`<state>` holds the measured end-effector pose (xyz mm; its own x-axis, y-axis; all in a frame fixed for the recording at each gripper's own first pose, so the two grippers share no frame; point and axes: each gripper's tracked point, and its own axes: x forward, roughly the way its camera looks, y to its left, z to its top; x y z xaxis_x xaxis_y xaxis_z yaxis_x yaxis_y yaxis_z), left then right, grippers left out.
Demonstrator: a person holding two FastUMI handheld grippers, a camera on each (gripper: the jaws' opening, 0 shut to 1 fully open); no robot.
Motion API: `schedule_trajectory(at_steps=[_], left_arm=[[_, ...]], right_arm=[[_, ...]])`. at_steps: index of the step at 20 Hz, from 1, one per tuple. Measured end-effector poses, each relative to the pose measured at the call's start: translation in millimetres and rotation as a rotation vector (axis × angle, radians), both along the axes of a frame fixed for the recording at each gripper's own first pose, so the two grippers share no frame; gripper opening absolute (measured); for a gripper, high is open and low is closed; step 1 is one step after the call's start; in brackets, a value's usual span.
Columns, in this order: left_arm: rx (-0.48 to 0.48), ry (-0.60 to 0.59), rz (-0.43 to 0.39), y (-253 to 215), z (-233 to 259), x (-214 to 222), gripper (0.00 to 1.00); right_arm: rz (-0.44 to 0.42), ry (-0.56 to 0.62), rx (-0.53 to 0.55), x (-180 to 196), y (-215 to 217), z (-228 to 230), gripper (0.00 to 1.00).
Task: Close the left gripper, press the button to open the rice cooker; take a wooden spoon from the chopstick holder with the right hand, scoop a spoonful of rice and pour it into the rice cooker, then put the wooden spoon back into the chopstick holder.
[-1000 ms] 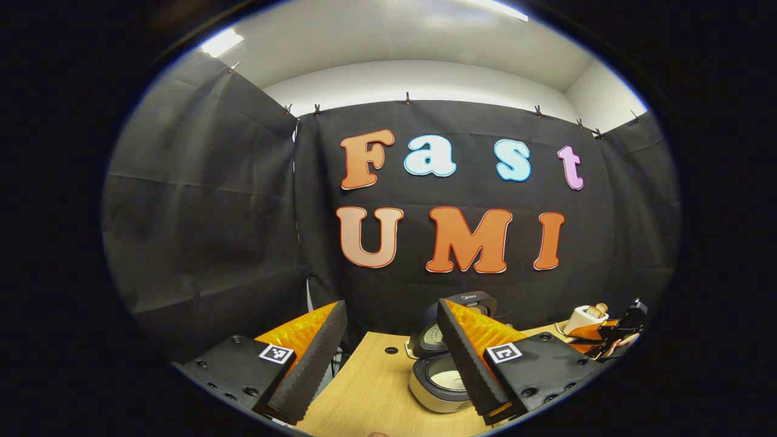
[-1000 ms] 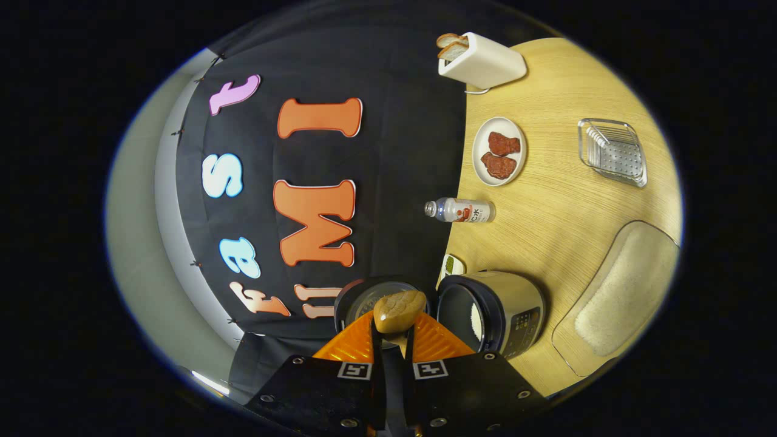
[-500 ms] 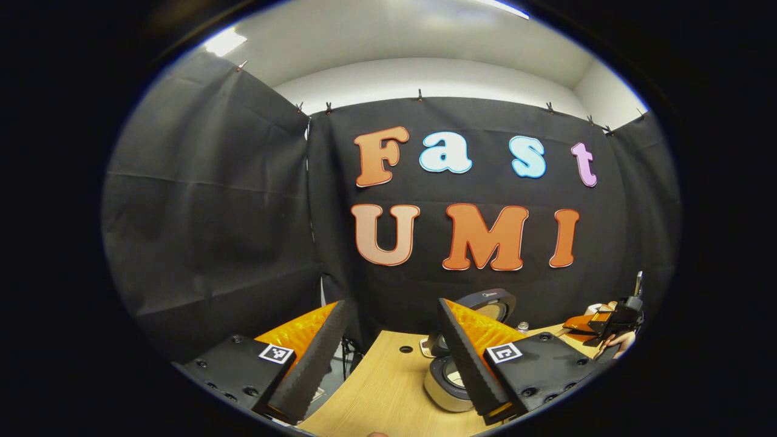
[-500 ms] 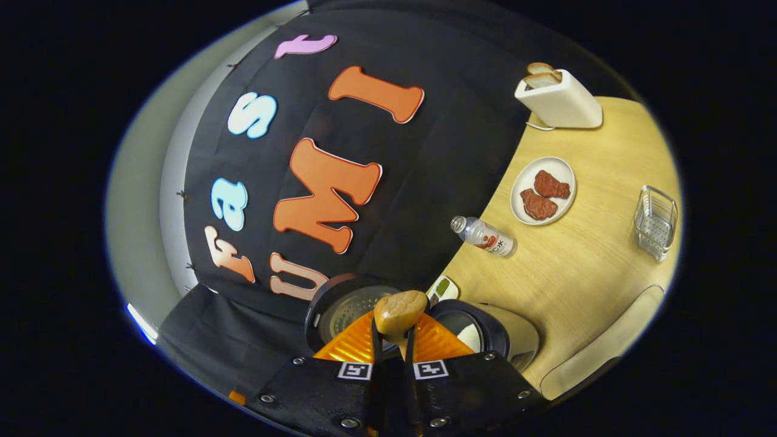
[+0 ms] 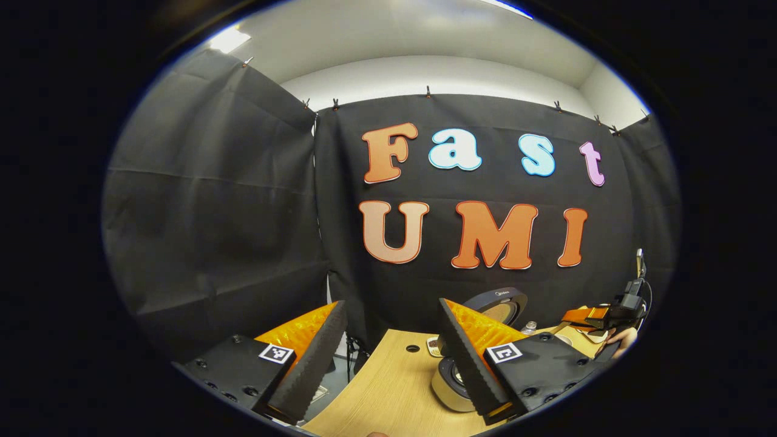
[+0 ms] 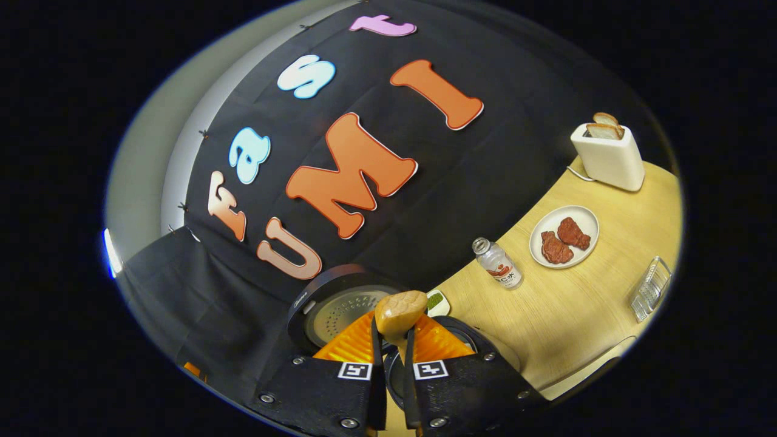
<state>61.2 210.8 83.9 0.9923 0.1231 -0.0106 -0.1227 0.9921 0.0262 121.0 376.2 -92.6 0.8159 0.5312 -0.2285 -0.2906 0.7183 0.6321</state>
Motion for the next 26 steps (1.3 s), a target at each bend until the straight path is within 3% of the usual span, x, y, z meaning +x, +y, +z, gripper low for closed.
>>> schedule_trajectory(at_steps=[8,26], left_arm=[[-0.004,-0.012,0.015,5.2,2.9,0.8,0.99],[-0.032,-0.026,0.049,20.3,0.1,-2.4,1.00]], right_arm=[[0.066,-0.104,-0.120,1.8,23.6,18.2,0.11],[0.128,-0.330,-0.392,-7.4,41.5,36.7,0.11]])
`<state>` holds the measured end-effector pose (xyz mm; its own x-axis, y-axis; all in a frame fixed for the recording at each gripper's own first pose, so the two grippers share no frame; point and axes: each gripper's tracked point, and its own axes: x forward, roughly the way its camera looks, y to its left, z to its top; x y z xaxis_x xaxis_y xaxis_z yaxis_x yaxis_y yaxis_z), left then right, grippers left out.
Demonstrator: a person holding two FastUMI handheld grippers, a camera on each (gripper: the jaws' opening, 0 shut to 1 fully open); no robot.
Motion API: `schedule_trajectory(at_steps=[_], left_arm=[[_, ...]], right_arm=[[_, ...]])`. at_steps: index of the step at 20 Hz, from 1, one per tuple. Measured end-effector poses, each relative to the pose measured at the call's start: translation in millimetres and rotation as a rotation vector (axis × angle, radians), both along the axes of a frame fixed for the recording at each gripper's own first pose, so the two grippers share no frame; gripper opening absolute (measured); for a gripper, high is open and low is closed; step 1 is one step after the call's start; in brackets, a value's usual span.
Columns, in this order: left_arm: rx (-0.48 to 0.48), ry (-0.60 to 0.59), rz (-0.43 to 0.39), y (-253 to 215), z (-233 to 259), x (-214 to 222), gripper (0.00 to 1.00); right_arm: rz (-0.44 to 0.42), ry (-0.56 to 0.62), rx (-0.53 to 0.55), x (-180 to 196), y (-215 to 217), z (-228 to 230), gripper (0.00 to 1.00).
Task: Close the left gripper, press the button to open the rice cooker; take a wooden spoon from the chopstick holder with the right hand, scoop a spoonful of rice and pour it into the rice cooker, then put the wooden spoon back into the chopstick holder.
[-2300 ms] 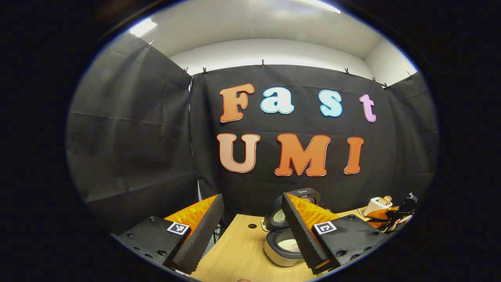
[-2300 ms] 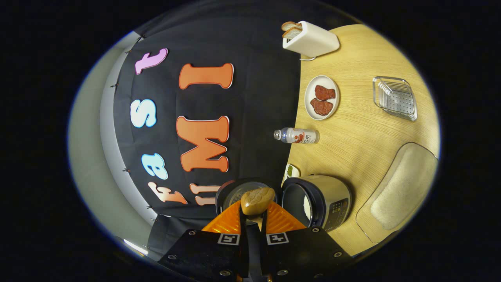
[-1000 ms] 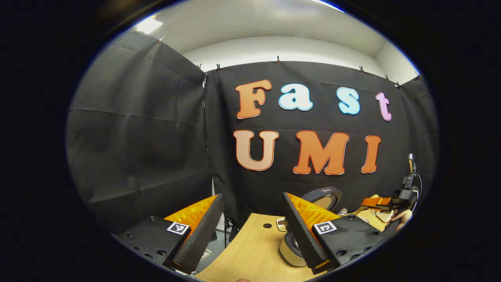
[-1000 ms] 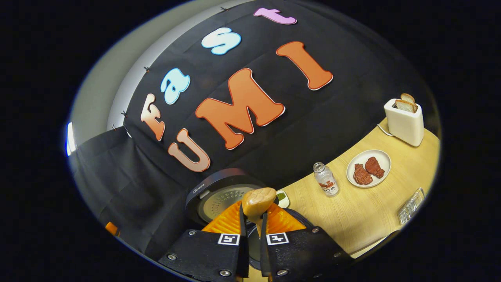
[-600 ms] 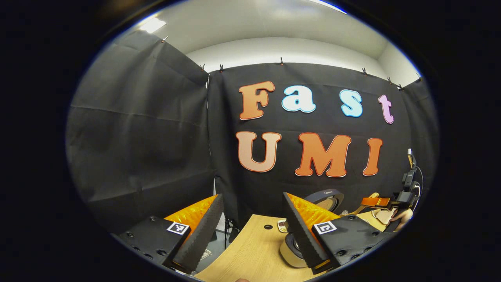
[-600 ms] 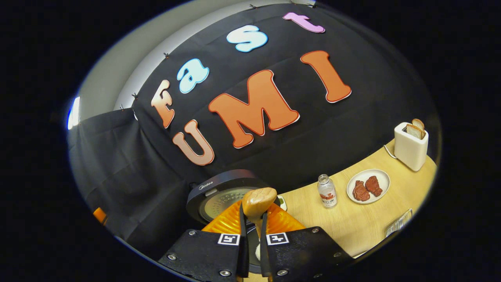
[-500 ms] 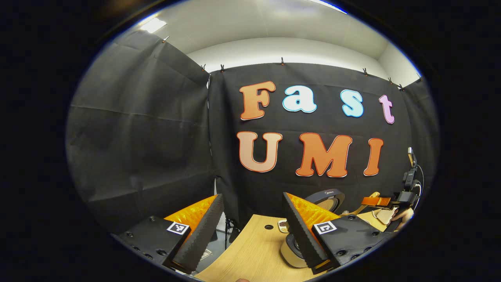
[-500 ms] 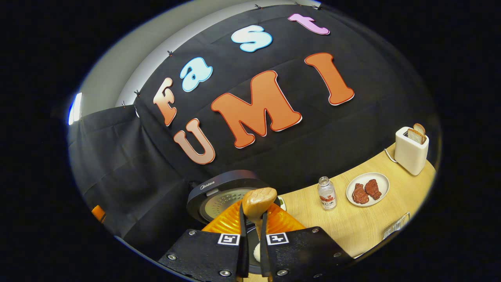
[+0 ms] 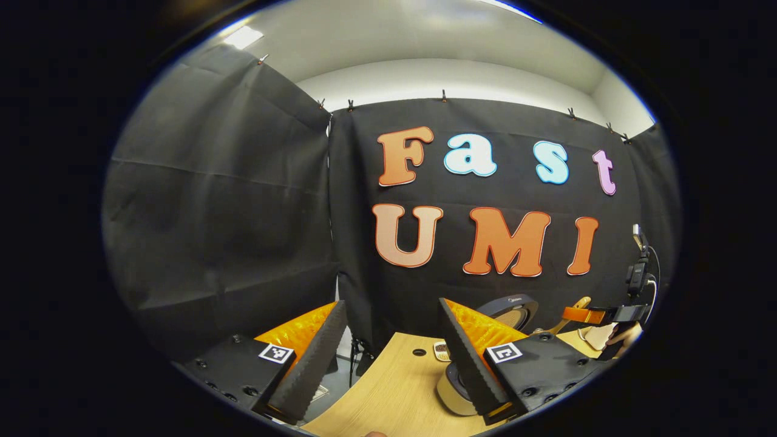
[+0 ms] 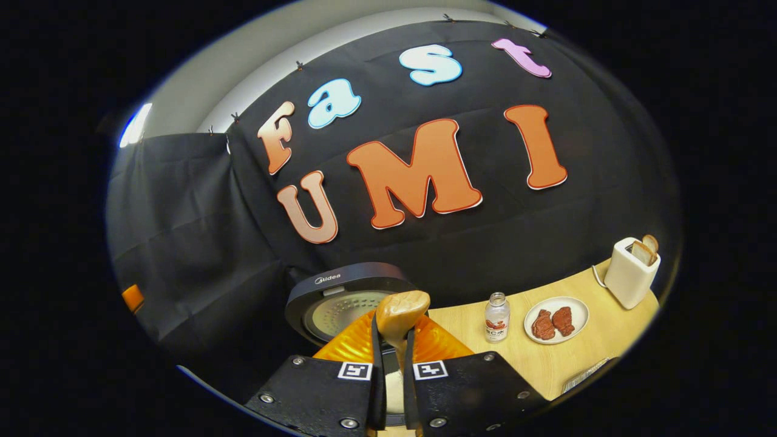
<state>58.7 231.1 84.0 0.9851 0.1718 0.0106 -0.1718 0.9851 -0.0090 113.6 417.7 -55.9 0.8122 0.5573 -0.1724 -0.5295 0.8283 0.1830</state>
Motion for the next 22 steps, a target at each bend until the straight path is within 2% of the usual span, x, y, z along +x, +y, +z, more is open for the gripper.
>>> schedule_trajectory(at_steps=[8,15,18,22], left_arm=[[0.017,0.004,-0.002,-2.5,-2.0,-0.1,0.99],[0.026,0.010,0.004,-1.9,-3.4,-2.8,1.00],[0.032,0.009,0.000,-5.0,-2.7,-5.3,1.00],[0.031,0.007,-0.003,-8.4,-1.5,-6.5,1.00]], right_arm=[[0.089,-0.093,-0.116,-15.6,17.9,-3.6,0.11],[0.121,-0.169,-0.243,-20.6,21.6,-17.6,0.11],[0.126,-0.171,-0.243,-22.9,21.6,-19.6,0.11],[0.123,-0.126,-0.179,-23.4,16.5,-14.4,0.11]])
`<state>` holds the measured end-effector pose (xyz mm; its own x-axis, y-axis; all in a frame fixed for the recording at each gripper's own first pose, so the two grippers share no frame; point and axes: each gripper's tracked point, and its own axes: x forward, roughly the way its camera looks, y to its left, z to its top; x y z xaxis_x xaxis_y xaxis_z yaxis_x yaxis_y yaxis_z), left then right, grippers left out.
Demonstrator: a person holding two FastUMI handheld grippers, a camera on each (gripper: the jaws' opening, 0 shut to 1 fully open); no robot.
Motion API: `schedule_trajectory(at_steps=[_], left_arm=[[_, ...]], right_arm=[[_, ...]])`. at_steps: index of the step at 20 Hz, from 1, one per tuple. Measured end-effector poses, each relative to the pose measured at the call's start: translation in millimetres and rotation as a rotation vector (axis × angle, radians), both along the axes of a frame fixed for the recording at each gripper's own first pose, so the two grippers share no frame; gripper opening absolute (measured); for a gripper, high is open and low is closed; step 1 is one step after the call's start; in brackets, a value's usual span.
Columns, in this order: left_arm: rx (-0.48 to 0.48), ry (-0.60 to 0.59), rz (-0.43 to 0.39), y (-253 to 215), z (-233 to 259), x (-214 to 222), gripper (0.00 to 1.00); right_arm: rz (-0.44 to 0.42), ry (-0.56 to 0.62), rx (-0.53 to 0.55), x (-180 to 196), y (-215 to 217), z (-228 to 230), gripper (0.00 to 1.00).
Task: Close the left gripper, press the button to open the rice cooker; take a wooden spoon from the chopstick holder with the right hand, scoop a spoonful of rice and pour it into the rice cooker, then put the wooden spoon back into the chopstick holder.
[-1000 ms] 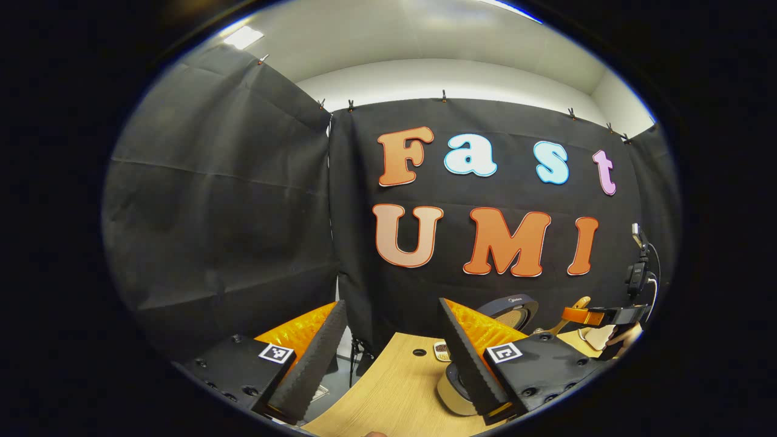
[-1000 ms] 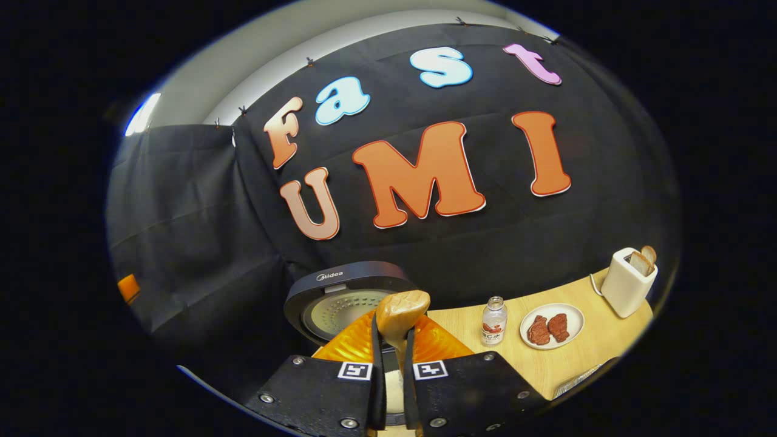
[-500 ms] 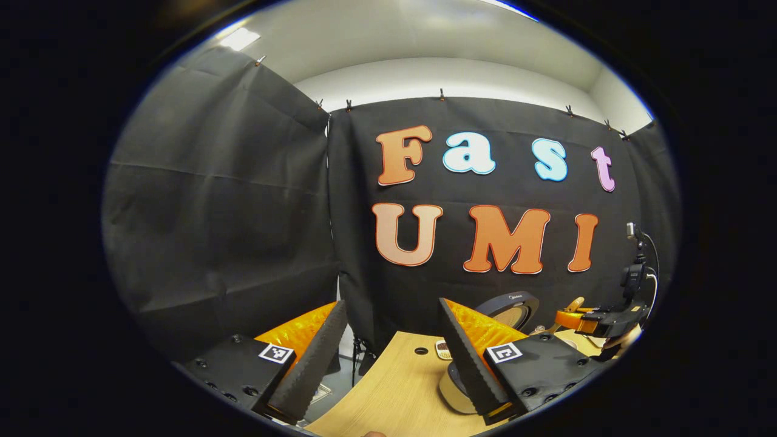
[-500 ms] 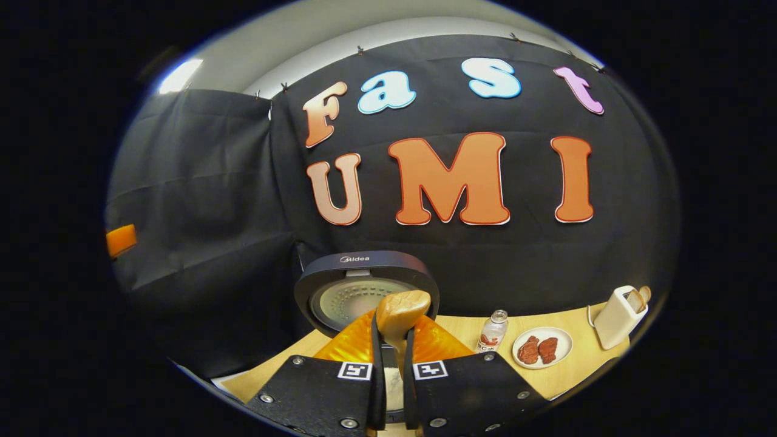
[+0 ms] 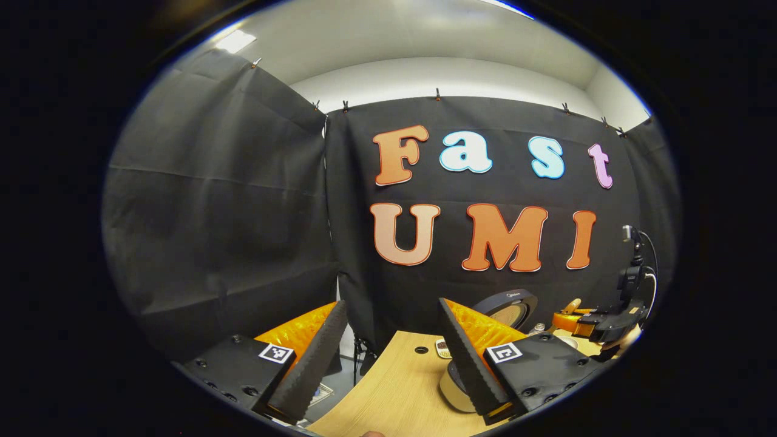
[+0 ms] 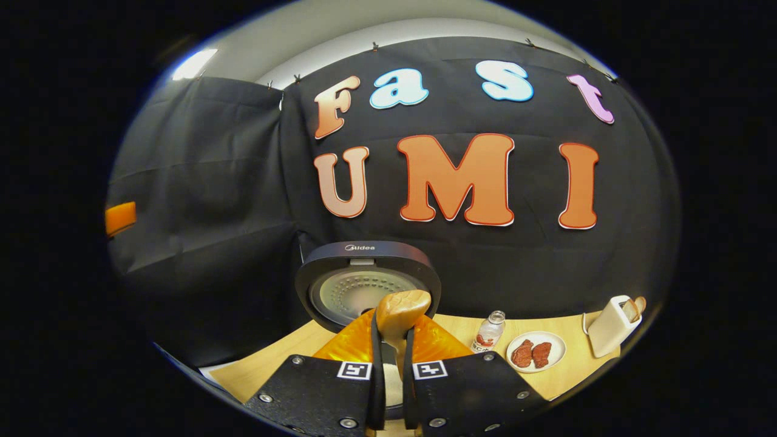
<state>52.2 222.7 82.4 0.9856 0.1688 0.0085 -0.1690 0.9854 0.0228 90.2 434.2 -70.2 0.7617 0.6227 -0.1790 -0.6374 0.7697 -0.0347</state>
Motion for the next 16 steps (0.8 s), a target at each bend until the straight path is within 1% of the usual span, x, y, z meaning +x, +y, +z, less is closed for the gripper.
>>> schedule_trajectory(at_steps=[5,8,16], left_arm=[[-0.013,-0.012,-0.002,-6.8,4.0,2.6,1.00],[-0.012,-0.018,-0.005,-15.0,6.2,7.6,1.00],[-0.008,-0.018,-0.060,-63.0,3.9,29.7,1.00]], right_arm=[[-0.031,-0.002,0.031,3.7,-34.9,16.1,0.11],[-0.065,0.004,0.045,7.8,-66.7,21.5,0.11],[-0.229,0.026,0.023,18.3,-187.4,14.6,0.11]])
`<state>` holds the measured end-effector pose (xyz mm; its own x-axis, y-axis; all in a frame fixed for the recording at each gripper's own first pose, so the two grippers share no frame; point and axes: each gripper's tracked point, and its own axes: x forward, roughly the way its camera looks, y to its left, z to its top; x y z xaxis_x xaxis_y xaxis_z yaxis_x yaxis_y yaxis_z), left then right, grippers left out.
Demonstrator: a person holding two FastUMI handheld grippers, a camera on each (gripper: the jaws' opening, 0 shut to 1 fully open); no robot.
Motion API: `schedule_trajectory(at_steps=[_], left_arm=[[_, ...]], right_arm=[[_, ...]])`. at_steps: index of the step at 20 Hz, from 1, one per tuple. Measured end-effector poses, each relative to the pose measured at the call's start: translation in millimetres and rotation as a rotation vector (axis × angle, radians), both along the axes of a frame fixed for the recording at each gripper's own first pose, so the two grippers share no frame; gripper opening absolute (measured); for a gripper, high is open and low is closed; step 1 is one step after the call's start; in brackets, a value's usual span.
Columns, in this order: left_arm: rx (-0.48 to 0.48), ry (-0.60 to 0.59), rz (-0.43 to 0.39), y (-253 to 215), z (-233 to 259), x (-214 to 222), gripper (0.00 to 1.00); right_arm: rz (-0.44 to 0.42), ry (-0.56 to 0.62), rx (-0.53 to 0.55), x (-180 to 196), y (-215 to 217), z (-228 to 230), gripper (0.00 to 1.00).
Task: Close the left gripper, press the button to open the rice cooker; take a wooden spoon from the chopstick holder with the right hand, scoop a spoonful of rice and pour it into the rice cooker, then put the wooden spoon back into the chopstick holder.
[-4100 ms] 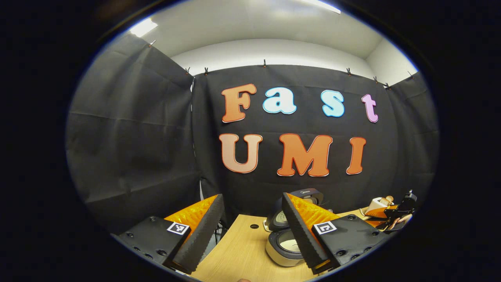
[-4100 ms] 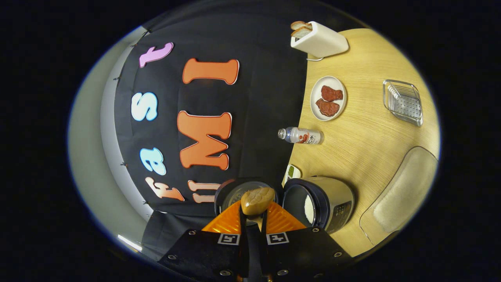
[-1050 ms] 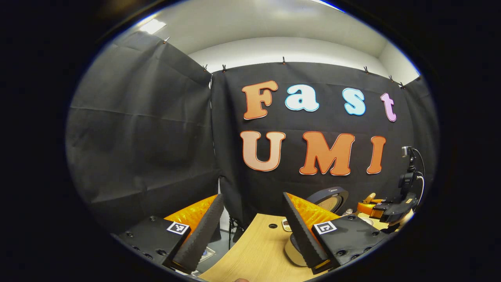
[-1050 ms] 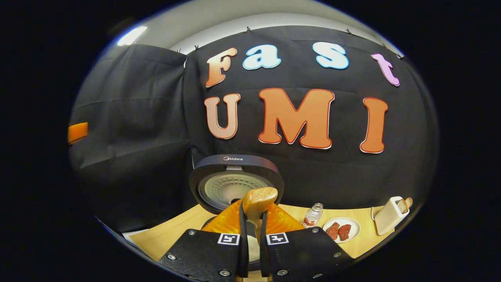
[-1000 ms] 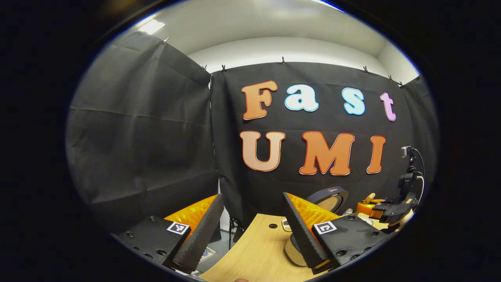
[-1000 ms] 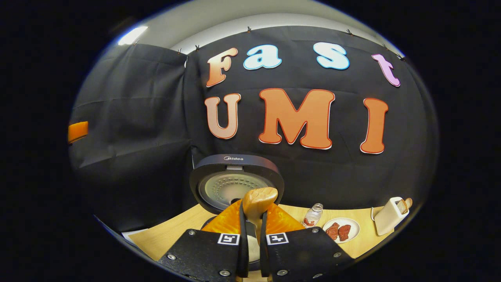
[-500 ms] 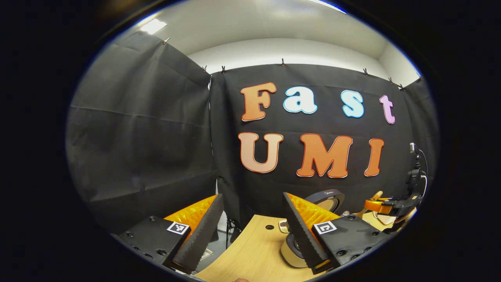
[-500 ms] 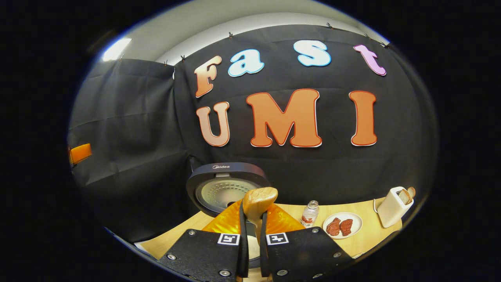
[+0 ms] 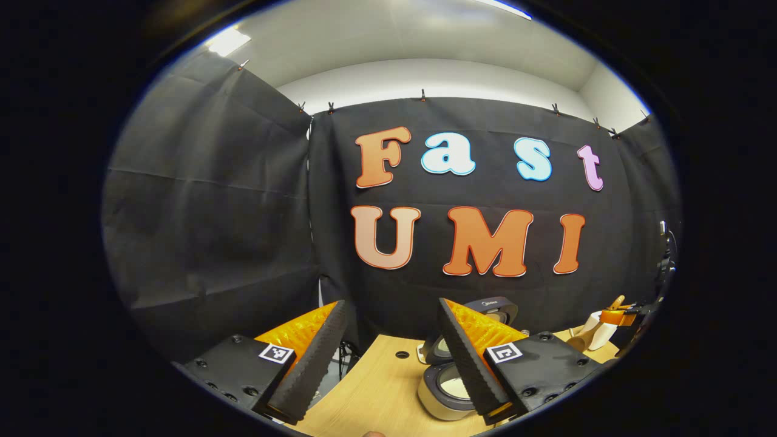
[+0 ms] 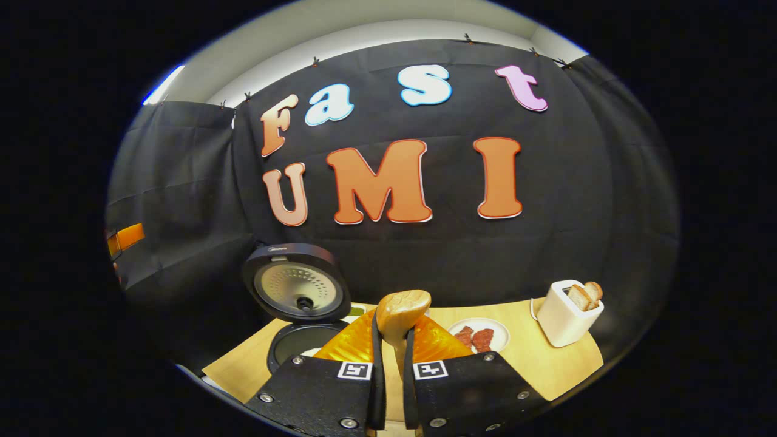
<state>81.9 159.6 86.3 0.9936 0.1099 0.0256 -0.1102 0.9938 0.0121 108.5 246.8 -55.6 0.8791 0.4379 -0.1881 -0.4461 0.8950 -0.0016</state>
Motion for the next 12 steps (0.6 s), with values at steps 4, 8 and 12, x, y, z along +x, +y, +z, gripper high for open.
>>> schedule_trajectory(at_steps=[4,8,12], left_arm=[[0.005,-0.006,-0.020,-25.1,0.6,9.0,1.00],[0.008,0.003,-0.039,-49.2,-2.2,11.4,0.99],[0.003,0.000,-0.048,-68.1,-6.1,5.5,1.00]], right_arm=[[-0.074,0.035,0.007,-2.0,-59.3,-2.5,0.11],[-0.127,0.081,0.000,-4.5,-100.9,-25.2,0.11],[-0.158,0.141,0.003,-3.5,-129.4,-54.9,0.11]])
